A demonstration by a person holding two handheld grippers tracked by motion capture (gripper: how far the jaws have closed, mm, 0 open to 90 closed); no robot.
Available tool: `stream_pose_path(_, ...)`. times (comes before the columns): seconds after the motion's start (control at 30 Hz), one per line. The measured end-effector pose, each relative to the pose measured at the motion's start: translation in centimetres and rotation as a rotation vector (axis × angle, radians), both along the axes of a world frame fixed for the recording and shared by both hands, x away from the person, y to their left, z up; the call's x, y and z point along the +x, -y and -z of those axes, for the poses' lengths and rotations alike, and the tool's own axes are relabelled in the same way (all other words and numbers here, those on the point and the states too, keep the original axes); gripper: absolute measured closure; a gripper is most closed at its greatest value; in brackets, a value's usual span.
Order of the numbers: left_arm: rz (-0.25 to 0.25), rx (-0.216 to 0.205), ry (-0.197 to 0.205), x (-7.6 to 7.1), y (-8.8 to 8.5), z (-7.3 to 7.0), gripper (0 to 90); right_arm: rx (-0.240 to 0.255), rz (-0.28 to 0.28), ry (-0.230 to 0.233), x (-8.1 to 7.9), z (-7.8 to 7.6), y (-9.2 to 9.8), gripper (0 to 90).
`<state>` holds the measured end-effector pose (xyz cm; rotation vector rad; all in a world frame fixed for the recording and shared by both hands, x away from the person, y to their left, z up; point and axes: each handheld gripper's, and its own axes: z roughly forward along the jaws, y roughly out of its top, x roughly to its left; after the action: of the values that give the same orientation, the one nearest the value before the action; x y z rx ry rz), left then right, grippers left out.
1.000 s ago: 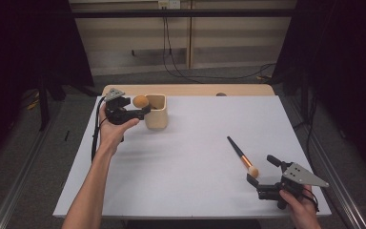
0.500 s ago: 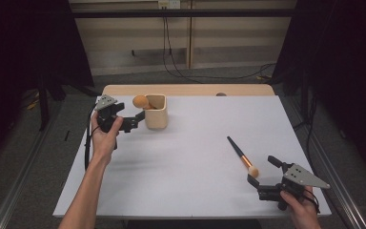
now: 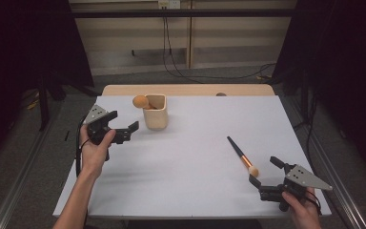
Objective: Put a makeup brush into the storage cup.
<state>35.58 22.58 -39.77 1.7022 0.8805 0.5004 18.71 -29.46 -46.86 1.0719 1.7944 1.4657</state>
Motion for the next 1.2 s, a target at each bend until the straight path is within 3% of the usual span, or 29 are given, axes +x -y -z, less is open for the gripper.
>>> stream_pose_path(0.07,-0.014,0.014,0.022,-1.1,-0.5,0.4,3.3,-0.001,0.002,0.002,0.0,0.0,0.0,0.0)
stream_pose_path(0.33,-0.020,-0.017,0.049,-4.3,-1.7,1.5,3.3,0.004,0.013,0.008,0.0,-0.1,0.1,0.0)
stream_pose_path(0.47,-0.036,-0.016,0.039,-5.5,-1.9,2.3,3.3,0.008,0.017,0.012,0.0,-0.1,0.0,0.0)
stream_pose_path(0.6,-0.021,-0.024,0.023,-6.7,-1.7,3.0,3.3,0.005,0.011,0.007,0.1,0.0,0.0,0.0)
stream_pose_path(0.67,-0.024,-0.006,0.016,-7.4,-1.5,3.3,3.3,0.004,0.013,0.006,0.1,0.0,0.0,0.0)
stream_pose_path(0.77,-0.022,-0.022,0.010,-8.2,-1.4,3.6,3.3,0.004,0.017,0.004,0.0,0.0,0.1,0.0)
stream_pose_path(0.9,-0.047,-0.017,0.016,-9.3,-1.4,4.3,3.4,0.011,0.028,0.005,0.0,-0.1,0.1,0.0)
stream_pose_path(1.07,-0.050,-0.005,0.016,-10.7,-2.1,4.8,3.3,0.026,0.054,0.005,0.1,-0.1,0.3,0.0)
stream_pose_path(1.2,-0.045,-0.020,-0.001,-11.5,-2.7,5.3,3.3,0.022,0.056,-0.002,0.1,0.0,0.2,0.0)
